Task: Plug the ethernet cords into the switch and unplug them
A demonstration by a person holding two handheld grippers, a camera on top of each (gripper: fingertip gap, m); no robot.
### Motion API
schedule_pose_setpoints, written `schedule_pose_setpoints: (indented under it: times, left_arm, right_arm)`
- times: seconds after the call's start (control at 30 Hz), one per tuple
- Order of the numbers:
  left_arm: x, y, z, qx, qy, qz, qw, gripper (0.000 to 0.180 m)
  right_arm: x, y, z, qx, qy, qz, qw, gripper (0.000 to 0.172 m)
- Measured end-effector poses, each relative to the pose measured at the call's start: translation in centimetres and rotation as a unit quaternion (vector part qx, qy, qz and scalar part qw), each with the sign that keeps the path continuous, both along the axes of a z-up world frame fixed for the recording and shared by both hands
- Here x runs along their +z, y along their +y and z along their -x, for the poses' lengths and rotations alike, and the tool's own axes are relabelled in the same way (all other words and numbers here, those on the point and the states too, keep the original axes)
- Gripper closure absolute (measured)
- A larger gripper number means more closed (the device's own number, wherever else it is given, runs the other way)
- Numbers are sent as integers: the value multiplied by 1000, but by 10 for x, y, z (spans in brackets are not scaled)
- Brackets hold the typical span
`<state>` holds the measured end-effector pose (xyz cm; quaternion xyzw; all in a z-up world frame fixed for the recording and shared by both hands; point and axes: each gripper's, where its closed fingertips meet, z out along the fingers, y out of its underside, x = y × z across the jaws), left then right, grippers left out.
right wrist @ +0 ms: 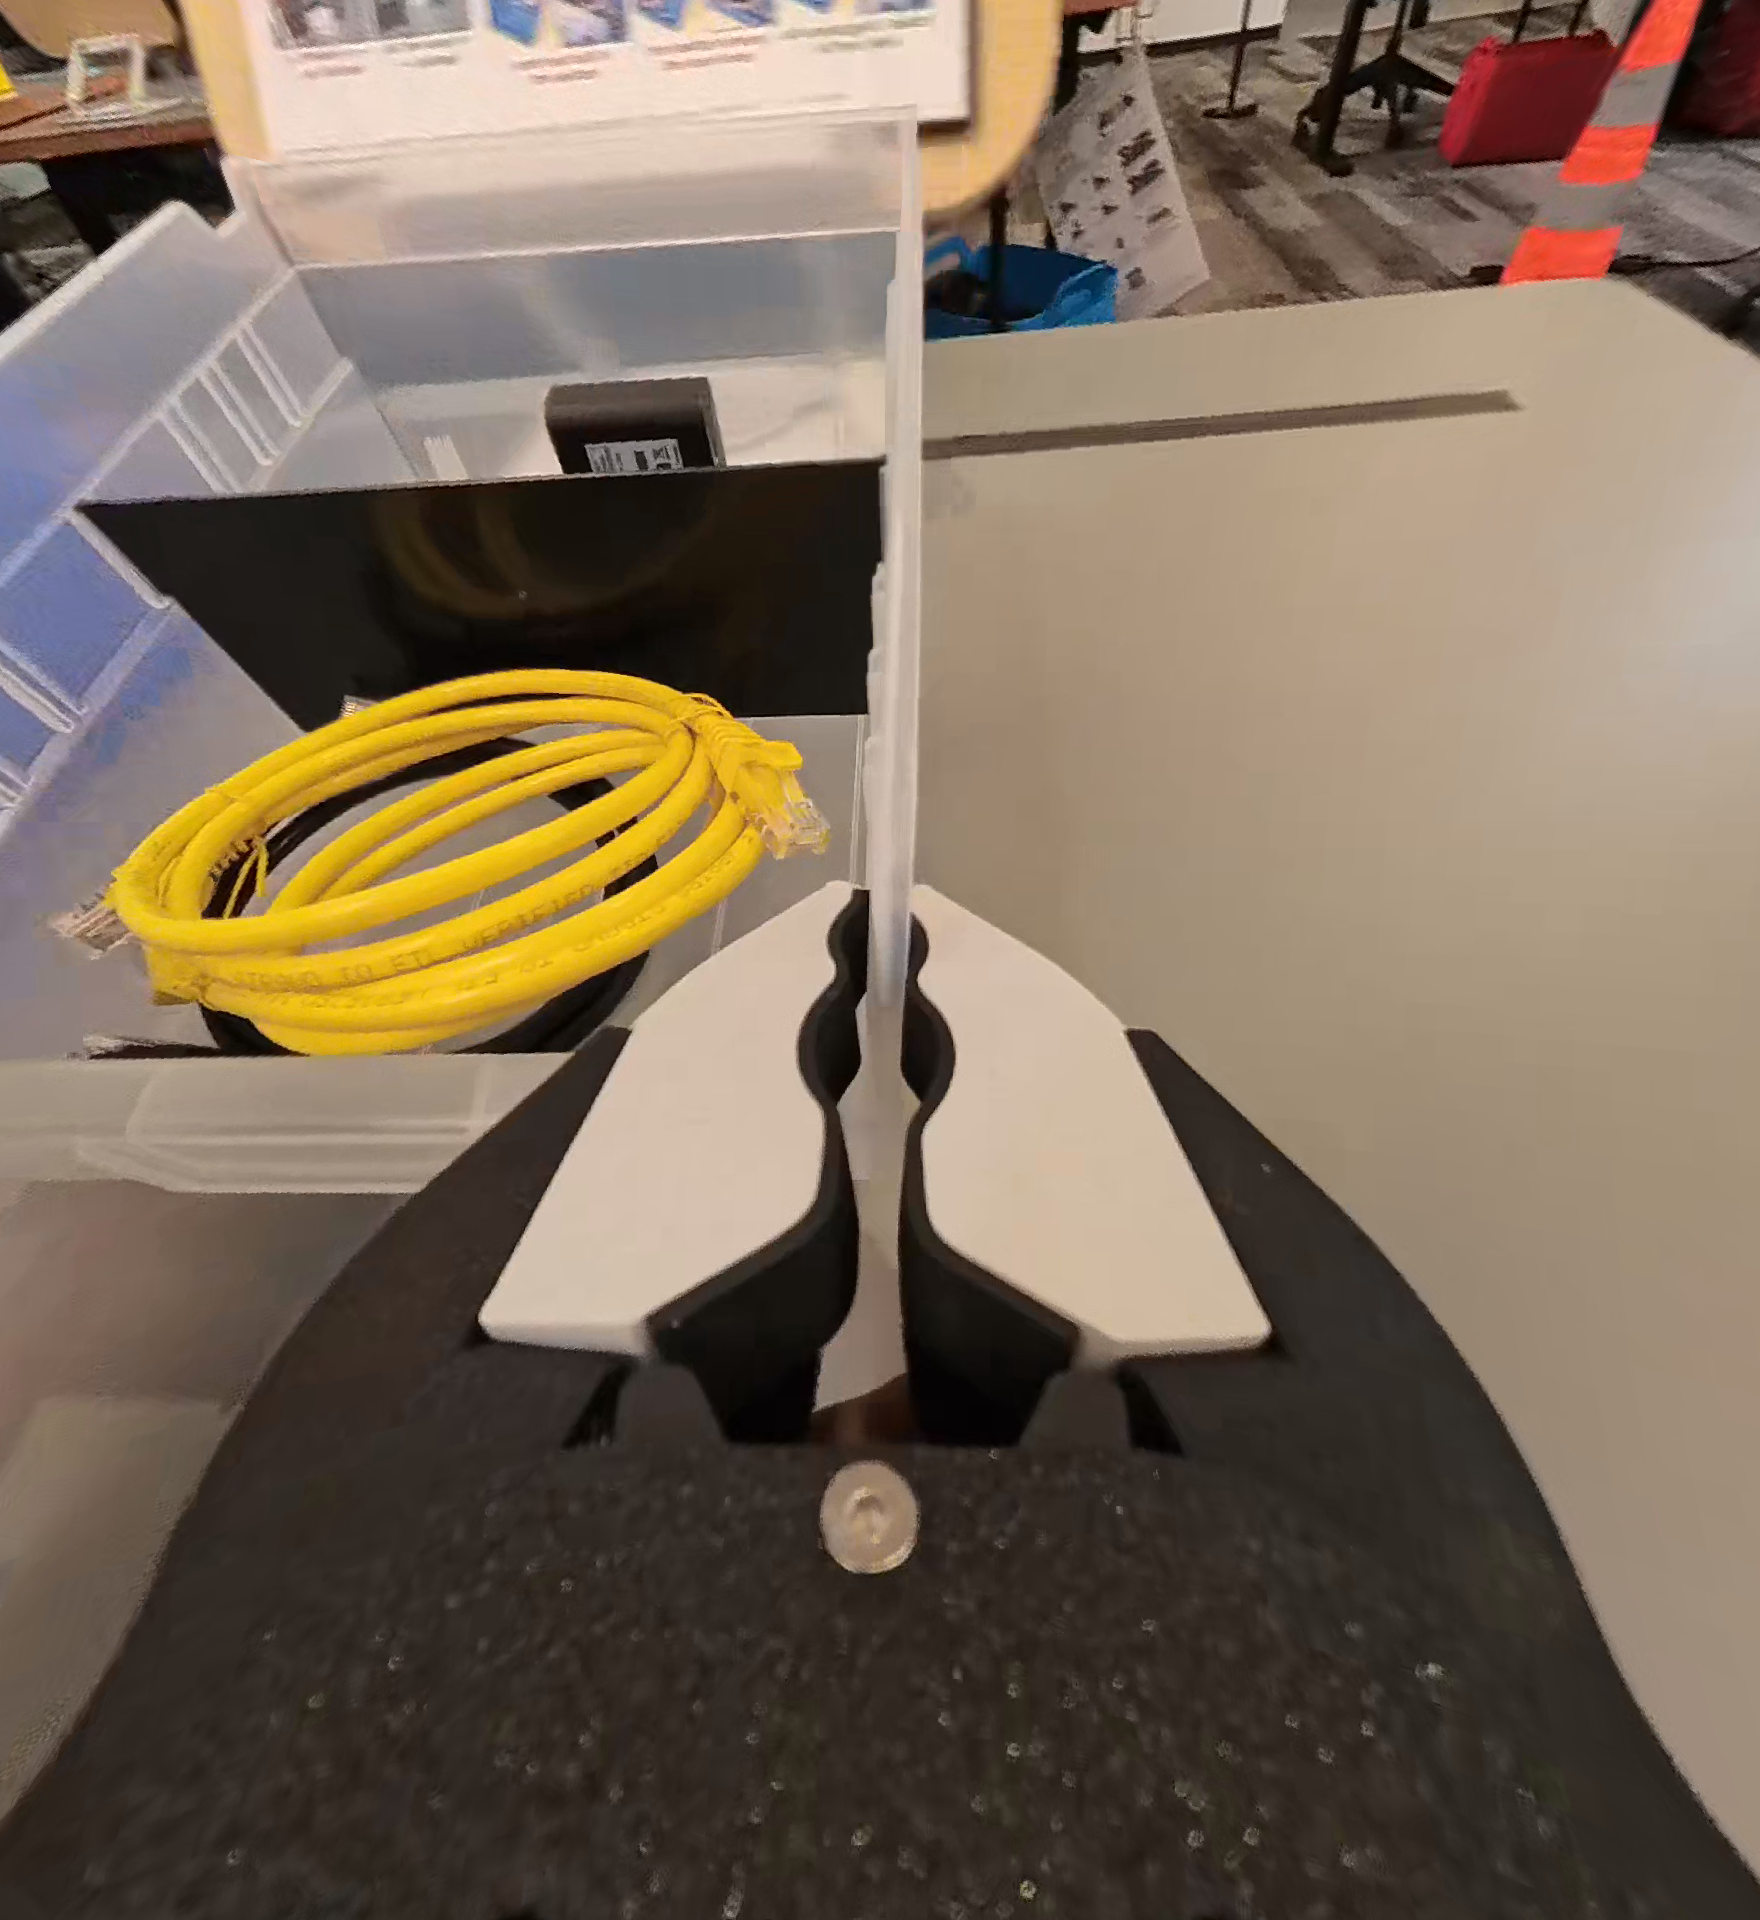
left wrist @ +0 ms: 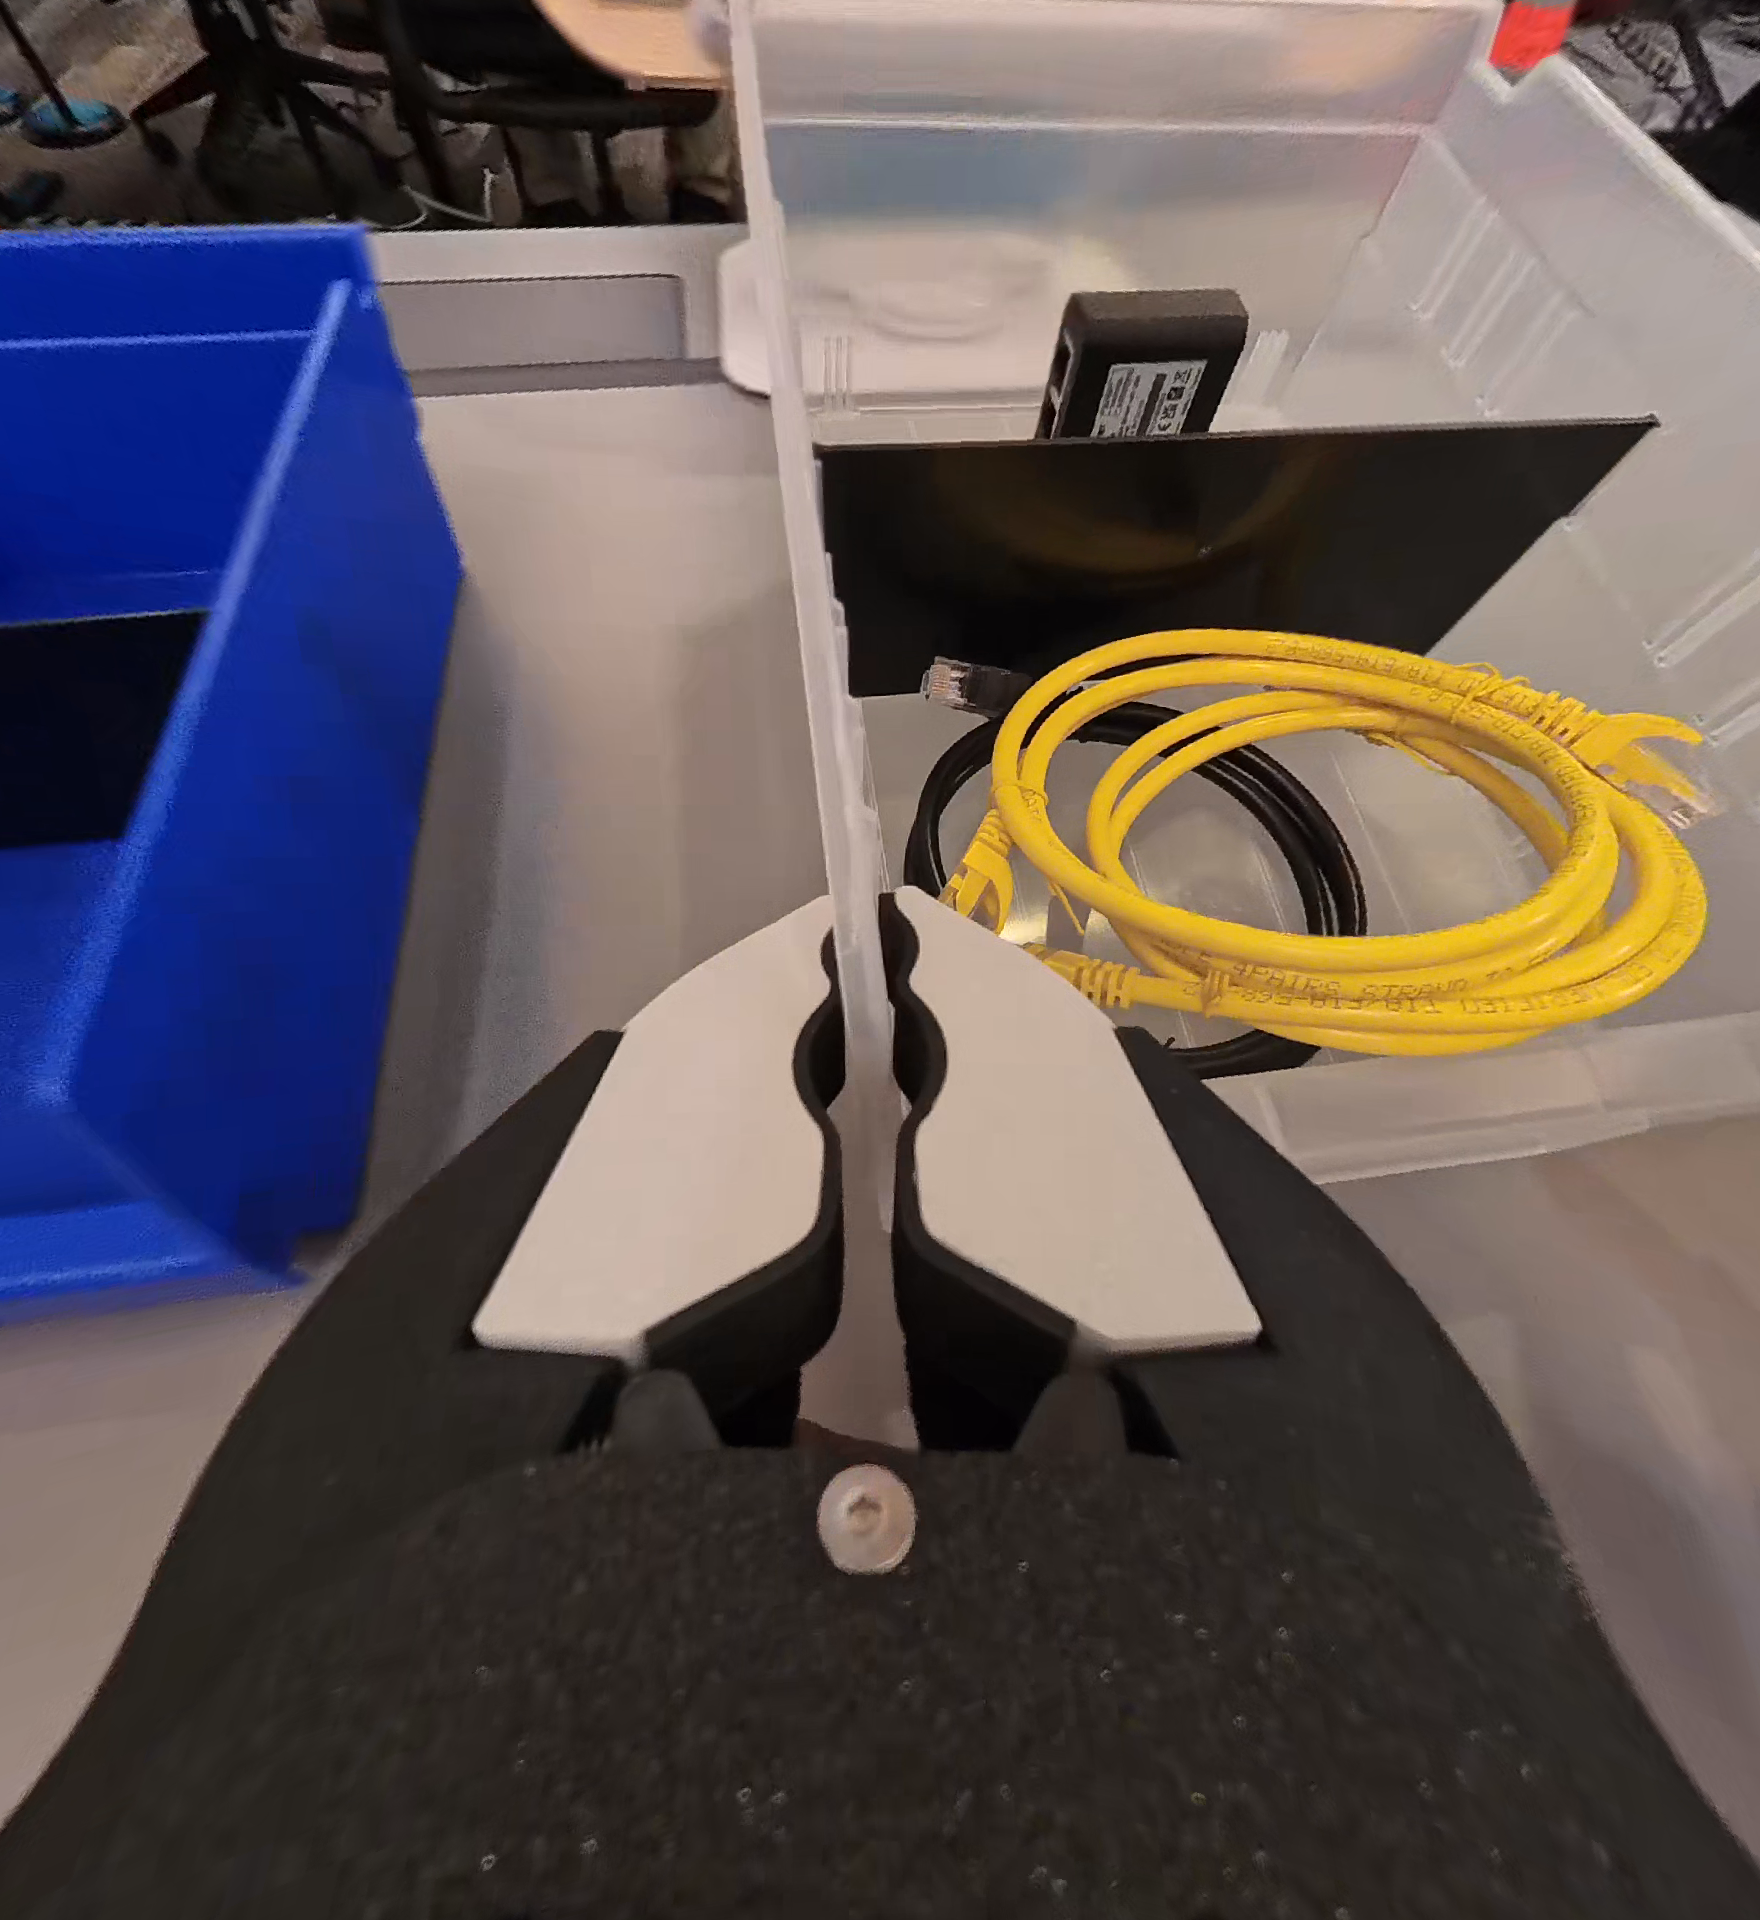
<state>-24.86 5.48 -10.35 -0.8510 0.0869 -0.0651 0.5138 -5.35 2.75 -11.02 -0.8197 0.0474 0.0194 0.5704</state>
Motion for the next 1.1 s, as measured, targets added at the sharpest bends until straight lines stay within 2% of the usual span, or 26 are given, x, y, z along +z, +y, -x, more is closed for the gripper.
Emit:
schedule_pose_setpoints:
  times: [0.17,0.27,0.43,0.5,0.53,0.6,0.7,0.8,0.93,1.03,1.1]
  left_arm:
    - [-18,8,38,8,-7,18,1000,177]
    - [-30,10,45,4,-9,30,999,176]
    - [-31,14,47,25,-34,37,998,175]
    - [-27,12,44,18,-44,44,998,162]
    - [-21,10,44,18,-50,41,998,151]
    - [-2,6,46,17,-56,24,998,147]
    - [34,-3,46,9,-59,-3,998,139]
    - [80,-12,43,-13,-63,-35,997,137]
    - [132,-13,72,1,-1,-67,998,138]
    - [133,-2,132,64,81,-26,994,138]
    - [115,-6,168,75,116,24,990,123]
  right_arm:
    - [-11,16,40,28,-21,10,999,170]
    - [-28,18,49,40,-15,43,998,169]
    - [-27,21,57,83,-6,35,996,158]
    - [-27,19,57,110,-14,32,993,156]
    - [-25,17,55,123,-18,27,992,156]
    - [-22,11,48,144,-32,15,989,152]
    - [-20,3,38,183,-40,9,982,135]
    - [-19,-3,34,214,-11,9,977,130]
    - [-22,-19,32,242,65,37,967,130]
    - [-19,-52,28,265,115,42,956,131]
    - [-11,-78,28,290,141,9,947,132]
